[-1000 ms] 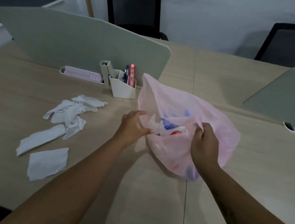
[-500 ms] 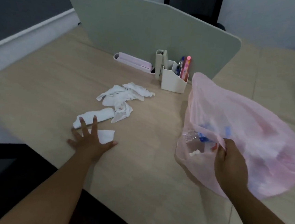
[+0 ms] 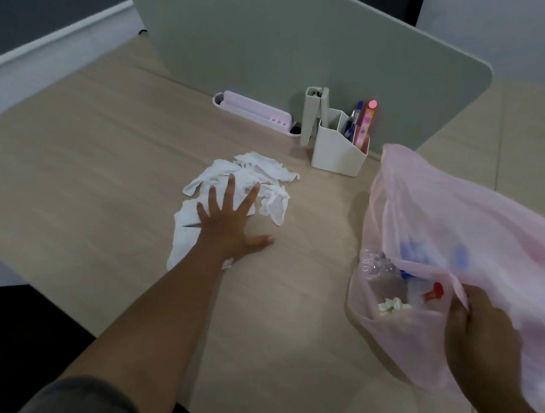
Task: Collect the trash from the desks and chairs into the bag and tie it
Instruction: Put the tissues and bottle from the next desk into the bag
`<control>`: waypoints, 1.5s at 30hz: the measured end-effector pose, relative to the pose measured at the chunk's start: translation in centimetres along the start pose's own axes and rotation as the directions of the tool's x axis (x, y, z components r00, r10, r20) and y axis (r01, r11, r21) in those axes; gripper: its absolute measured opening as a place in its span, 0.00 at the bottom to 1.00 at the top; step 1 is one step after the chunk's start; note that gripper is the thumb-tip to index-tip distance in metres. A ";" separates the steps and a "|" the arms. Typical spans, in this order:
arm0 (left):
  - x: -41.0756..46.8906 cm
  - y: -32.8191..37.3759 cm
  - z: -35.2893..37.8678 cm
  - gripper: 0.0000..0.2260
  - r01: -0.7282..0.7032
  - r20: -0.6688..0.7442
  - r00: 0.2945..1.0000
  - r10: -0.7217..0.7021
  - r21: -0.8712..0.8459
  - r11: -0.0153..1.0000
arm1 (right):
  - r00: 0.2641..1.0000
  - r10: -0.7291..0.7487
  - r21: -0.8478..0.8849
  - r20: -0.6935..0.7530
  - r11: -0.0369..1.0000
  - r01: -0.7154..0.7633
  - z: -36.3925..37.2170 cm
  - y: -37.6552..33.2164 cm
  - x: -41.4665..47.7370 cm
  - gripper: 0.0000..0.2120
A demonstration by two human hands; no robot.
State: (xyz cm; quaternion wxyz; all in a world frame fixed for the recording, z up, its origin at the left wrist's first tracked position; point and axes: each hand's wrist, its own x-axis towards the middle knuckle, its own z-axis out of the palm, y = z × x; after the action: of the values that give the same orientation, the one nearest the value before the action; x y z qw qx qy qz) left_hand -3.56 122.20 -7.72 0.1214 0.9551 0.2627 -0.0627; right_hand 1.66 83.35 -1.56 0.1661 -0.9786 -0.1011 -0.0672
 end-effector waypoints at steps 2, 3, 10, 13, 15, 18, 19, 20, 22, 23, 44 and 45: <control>0.9 1.0 0.7 0.49 0.012 0.027 1.000 -0.012 0.025 1.000 | 1.000 0.017 -0.010 0.003 1.000 -0.017 0.4 0.6 0.0 0.36; 1.3 1.3 1.2 0.47 0.030 0.029 0.999 -0.031 0.039 0.999 | 1.000 0.030 -0.011 0.002 0.999 -0.030 0.6 1.0 0.1 0.37; 0.8 1.9 1.2 0.13 -0.067 -0.281 0.958 0.058 -0.024 0.997 | 0.997 0.081 0.055 -0.018 0.995 -0.080 0.0 1.0 0.2 0.27; 0.2 3.3 -0.5 0.08 -0.122 -0.281 0.956 0.090 -0.098 0.988 | 0.996 0.072 0.152 -0.046 0.986 -0.064 -0.8 1.0 0.2 0.34; -0.6 5.1 -1.9 0.07 -0.191 -0.280 0.948 0.150 -0.126 0.973 | 0.994 0.079 0.221 -0.075 0.973 -0.060 -1.7 0.8 0.3 0.30; -2.9 9.2 -3.8 0.06 -0.355 -0.295 0.907 0.300 -0.152 0.922 | 0.981 0.147 0.337 -0.124 0.936 -0.098 -3.5 0.4 0.7 0.16; -3.9 10.8 -4.4 0.07 -0.410 -0.306 0.886 0.349 -0.161 0.898 | 0.969 0.193 0.385 -0.154 0.915 -0.121 -4.3 0.4 1.0 0.13; -5.1 12.6 -4.8 0.09 -0.462 -0.308 0.864 0.399 -0.169 0.870 | 0.952 0.245 0.432 -0.181 0.890 -0.146 -5.1 0.5 1.4 0.11; -6.8 16.5 -5.5 0.06 -0.542 -0.289 0.828 0.480 -0.198 0.817 | 0.929 0.304 0.495 -0.210 0.853 -0.167 -6.9 0.7 1.8 0.11; -7.4 18.4 -5.7 0.04 -0.562 -0.272 0.820 0.504 -0.213 0.799 | 0.928 0.304 0.503 -0.215 0.849 -0.162 -7.8 1.0 1.8 0.11; -16.3 35.3 -2.9 0.25 -0.371 0.038 0.911 0.410 -0.358 0.857 | 0.949 0.315 0.670 0.008 0.703 -0.239 -16.5 15.4 -1.4 0.12; -17.3 34.1 -2.1 0.26 -0.409 -0.054 0.909 0.414 -0.307 0.859 | 0.946 0.322 0.671 0.017 0.698 -0.250 -16.5 15.8 -1.3 0.12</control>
State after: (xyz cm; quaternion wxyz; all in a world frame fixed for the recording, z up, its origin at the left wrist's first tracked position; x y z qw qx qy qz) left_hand -0.57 85.95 4.26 0.2827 0.9574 0.0586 0.0005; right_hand 2.27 62.94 8.71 0.5166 -0.8537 0.0438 -0.0498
